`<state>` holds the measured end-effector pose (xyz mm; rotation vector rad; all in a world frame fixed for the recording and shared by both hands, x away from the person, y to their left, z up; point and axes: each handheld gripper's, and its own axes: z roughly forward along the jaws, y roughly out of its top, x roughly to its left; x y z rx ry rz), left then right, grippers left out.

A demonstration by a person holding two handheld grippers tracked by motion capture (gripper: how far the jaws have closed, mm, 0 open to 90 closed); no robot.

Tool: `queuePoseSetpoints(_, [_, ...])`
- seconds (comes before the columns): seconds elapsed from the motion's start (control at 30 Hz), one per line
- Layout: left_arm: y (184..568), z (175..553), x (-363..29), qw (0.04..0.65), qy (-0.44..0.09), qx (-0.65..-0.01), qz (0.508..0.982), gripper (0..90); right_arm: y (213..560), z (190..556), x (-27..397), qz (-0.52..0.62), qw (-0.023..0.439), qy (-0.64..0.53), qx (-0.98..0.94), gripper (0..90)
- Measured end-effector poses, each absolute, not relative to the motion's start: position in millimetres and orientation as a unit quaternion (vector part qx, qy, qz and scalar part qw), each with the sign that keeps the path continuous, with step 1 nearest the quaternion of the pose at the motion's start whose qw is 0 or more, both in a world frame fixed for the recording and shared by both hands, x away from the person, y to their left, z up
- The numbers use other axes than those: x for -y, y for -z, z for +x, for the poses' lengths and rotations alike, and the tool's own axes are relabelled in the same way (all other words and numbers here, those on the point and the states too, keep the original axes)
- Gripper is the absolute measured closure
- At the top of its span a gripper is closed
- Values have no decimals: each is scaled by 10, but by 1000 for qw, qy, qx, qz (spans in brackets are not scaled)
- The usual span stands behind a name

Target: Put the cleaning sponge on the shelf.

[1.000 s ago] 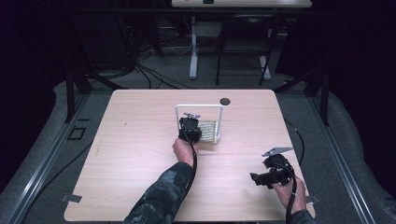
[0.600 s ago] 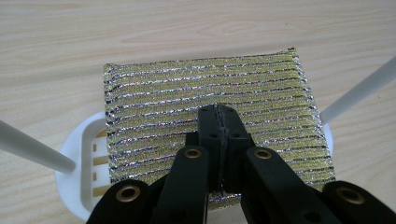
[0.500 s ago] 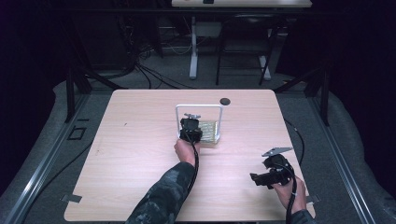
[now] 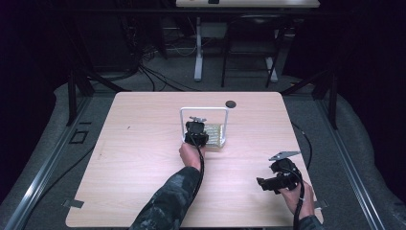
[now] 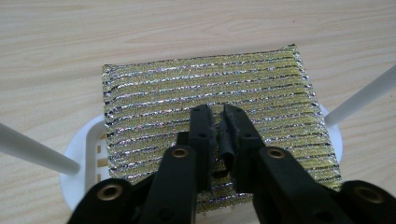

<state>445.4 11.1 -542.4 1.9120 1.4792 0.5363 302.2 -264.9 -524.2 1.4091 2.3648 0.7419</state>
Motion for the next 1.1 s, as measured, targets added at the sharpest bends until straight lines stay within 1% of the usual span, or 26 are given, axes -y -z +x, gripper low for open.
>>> queuePoseSetpoints(0.07, [5419,4454,-109,328,-208,-564,729,736,5245,3023,2649,489,146,-258,-820,127])
queuePoseSetpoints(0.2, [5390,4460,-98,317,-215,-566,730,549,5252,3024,2650,488,145,-255,-822,127])
queuePoseSetpoints(0.43, [5308,4424,-107,326,-205,-554,739,349,5252,3026,2647,488,146,-254,-822,127])
queuePoseSetpoints(0.53, [5251,4398,-112,331,-199,-545,744,293,5252,3026,2650,489,145,-254,-822,127])
queuePoseSetpoints(0.73, [5149,4336,-142,337,-186,-532,754,212,5251,3022,2652,488,145,-253,-822,127])
queuePoseSetpoints(0.83, [5065,4260,-154,348,-175,-509,768,179,5252,3024,2649,488,145,-252,-823,127])
queuePoseSetpoints(0.93, [4995,4197,-185,358,-170,-490,776,155,5249,3022,2652,488,146,-253,-823,127])
queuePoseSetpoints(1.1, [4889,4095,-287,372,-160,-472,783,143,5247,3020,2656,490,146,-252,-822,127])
